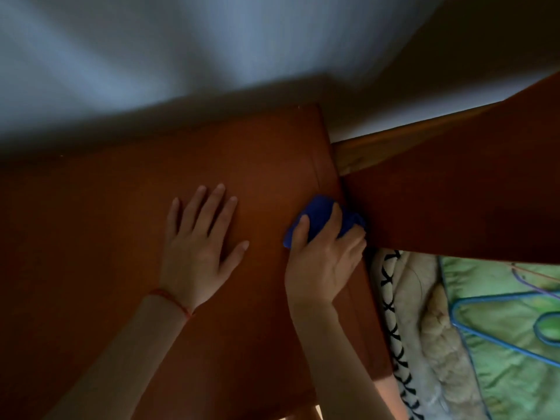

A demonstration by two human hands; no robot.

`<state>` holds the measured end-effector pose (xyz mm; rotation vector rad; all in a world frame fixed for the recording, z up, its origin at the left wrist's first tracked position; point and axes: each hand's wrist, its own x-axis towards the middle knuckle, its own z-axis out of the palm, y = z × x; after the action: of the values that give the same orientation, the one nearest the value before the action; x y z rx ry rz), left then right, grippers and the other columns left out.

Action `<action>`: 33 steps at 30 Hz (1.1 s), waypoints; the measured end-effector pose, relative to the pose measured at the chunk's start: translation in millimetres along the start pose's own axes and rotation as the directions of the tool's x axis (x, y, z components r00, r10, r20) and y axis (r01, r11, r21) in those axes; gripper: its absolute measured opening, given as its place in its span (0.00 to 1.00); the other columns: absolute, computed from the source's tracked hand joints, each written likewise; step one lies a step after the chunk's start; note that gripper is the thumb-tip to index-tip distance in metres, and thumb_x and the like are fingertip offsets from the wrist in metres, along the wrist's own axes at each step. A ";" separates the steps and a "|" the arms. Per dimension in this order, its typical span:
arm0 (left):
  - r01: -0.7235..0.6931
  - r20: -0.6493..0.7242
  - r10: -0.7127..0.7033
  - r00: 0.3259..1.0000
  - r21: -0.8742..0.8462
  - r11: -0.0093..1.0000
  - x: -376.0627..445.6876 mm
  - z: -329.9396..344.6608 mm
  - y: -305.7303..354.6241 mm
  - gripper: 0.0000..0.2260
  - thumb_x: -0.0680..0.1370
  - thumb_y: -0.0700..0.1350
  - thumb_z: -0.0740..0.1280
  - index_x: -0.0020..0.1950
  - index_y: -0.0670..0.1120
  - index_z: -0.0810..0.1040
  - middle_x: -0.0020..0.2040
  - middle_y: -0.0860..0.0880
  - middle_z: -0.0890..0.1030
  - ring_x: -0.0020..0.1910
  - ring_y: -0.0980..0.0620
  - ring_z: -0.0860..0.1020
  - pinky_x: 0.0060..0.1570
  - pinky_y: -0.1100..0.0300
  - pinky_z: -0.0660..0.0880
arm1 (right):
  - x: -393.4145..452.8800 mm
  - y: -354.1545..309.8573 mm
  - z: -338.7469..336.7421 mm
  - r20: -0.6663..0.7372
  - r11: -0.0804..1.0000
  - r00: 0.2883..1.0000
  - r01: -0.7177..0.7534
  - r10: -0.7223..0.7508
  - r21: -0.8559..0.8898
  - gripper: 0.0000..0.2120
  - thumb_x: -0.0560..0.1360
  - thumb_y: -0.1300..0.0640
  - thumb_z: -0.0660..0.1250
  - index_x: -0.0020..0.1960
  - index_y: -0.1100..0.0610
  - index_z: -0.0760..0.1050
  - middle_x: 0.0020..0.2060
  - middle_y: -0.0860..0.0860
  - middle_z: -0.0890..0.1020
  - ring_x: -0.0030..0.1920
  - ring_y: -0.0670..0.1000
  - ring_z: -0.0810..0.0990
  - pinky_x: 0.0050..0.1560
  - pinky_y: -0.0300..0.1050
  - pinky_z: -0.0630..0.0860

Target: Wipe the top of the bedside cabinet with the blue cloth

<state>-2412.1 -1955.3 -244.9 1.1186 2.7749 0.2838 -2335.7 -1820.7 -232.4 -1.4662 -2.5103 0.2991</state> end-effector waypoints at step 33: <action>-0.025 0.004 0.025 1.000 -0.030 0.999 6.8 0.5 -7.8 0.27 0.77 0.60 0.52 0.71 0.46 0.63 0.71 0.43 0.65 0.71 0.42 0.60 0.69 0.41 0.52 | 113.3 -66.7 28.1 0.110 0.923 0.965 0.191 -0.239 0.333 0.24 0.76 0.47 0.59 0.68 0.58 0.65 0.60 0.63 0.68 0.58 0.60 0.67 0.56 0.51 0.66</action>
<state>-2422.1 -1955.9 -247.5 1.1463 2.7453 0.3244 -2453.3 -1755.6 -230.7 -1.0670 -2.5532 0.7619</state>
